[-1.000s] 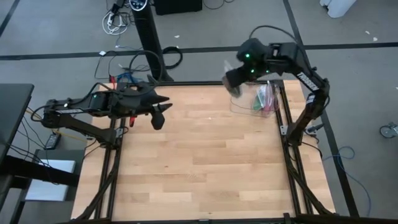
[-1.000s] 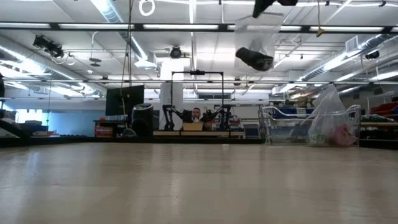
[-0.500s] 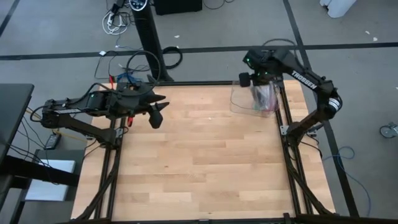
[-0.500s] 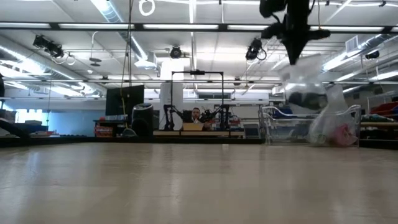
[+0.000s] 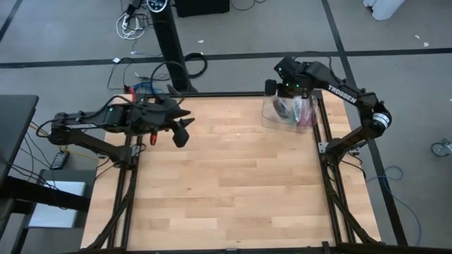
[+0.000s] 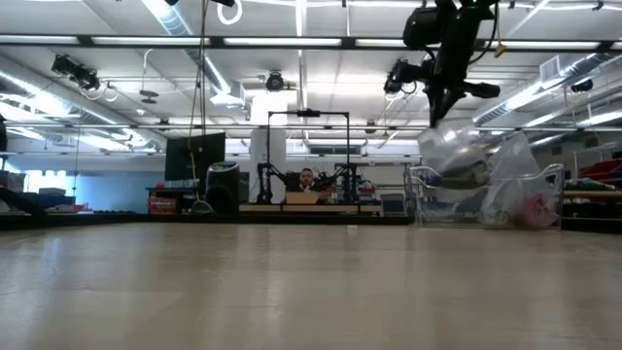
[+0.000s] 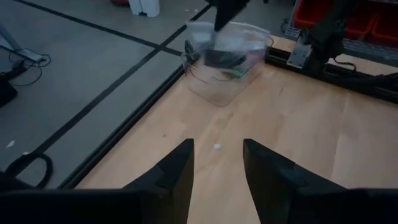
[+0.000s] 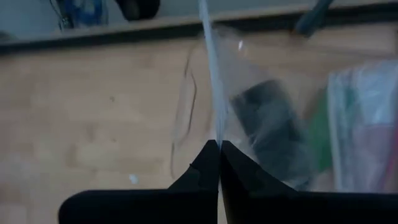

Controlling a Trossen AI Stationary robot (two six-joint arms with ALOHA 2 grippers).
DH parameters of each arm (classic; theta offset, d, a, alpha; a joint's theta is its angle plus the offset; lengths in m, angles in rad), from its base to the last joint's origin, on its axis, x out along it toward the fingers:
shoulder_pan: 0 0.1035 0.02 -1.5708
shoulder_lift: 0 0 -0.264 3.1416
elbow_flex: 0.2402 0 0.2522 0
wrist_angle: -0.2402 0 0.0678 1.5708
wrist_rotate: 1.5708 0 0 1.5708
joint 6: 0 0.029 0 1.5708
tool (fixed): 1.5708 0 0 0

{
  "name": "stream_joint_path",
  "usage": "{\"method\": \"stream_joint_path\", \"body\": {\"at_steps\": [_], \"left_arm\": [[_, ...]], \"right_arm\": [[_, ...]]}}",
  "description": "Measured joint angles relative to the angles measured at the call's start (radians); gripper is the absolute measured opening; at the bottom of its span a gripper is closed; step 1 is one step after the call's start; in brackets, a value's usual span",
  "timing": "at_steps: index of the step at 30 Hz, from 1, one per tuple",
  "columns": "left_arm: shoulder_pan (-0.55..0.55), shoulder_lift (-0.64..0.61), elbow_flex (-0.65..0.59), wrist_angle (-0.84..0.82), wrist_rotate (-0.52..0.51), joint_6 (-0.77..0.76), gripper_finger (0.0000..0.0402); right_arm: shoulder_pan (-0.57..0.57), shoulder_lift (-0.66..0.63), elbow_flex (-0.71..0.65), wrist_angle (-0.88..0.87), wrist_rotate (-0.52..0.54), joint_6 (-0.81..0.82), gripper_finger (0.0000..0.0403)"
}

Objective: Roll bandage
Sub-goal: Put the transparent ziplock bag into the transparent plastic bin, then return to Home Position

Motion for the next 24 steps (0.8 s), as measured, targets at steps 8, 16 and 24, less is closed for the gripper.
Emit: {"method": "stream_joint_path", "body": {"at_steps": [8,16,24], "left_arm": [[0.0,0.035,-0.001,-0.016,-0.001,0.0,0.0145],[0.0,0.044,0.0,-0.013,-0.014,-0.027,0.0145],[0.0,0.045,-0.005,-0.098,0.004,-0.028,0.0145]], "right_arm": [[-0.061,0.002,-0.02,-0.047,0.009,0.008,0.0],[-0.057,0.002,-0.103,-0.078,-0.013,0.02,0.0003],[-0.069,0.002,-0.062,-0.135,-0.125,-0.155,0.0091]]}}
